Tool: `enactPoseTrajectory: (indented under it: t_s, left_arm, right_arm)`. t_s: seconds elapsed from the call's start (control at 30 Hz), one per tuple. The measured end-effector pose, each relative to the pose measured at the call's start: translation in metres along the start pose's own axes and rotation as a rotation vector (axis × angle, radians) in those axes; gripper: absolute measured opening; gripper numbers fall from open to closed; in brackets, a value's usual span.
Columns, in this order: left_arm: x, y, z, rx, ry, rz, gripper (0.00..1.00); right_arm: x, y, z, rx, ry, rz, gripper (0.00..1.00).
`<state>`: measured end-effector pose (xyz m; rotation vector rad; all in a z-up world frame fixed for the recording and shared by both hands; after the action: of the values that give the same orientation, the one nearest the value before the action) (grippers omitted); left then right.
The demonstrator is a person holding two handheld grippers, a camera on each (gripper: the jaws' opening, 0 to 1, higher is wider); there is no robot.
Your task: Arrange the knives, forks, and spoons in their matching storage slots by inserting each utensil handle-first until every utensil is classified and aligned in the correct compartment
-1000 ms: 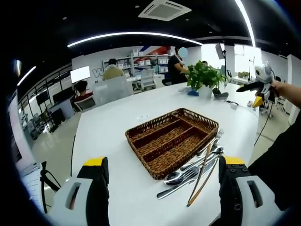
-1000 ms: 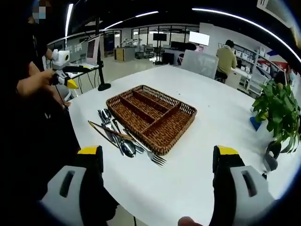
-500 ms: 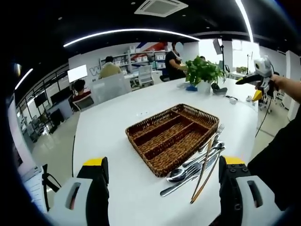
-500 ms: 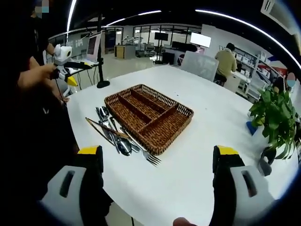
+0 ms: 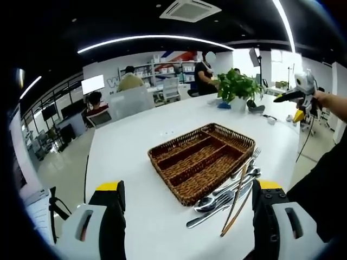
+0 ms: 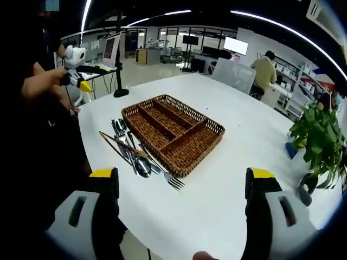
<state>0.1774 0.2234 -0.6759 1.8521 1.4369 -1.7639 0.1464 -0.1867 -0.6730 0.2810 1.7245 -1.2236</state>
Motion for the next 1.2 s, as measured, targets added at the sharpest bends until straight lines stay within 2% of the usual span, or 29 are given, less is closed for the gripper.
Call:
enactPoseTrajectory:
  t_s: [0.23,0.67,1.2]
  left_arm:
    - [-0.004,-0.002,0.004,0.011,0.001,0.003,0.99]
    - [-0.009,-0.001,0.012,0.024,0.005,0.009,0.99]
    - [-0.013,-0.002,0.015,0.022,0.006,0.019,0.99]
  right_arm:
    - [-0.002,0.003,0.0,0.0,0.002,0.003,1.0]
    - [-0.02,0.003,0.003,-0.006,-0.028,0.026,1.0]
    - [-0.038,0.015,-0.013,-0.064,-0.118,0.017,0.98]
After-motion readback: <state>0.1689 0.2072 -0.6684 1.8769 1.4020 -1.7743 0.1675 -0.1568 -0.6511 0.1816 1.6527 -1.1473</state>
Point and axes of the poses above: the point that each gripper's makers call its tool centre point, and the gripper's own axes: y roughly forward along the fingers, z roughly to its right, x roughly out of its underside, the point moved 2 cm from there along -y, roughly backward along the fingers, and after that the axes turned 13 degrees about y, right-handed, at the moved point
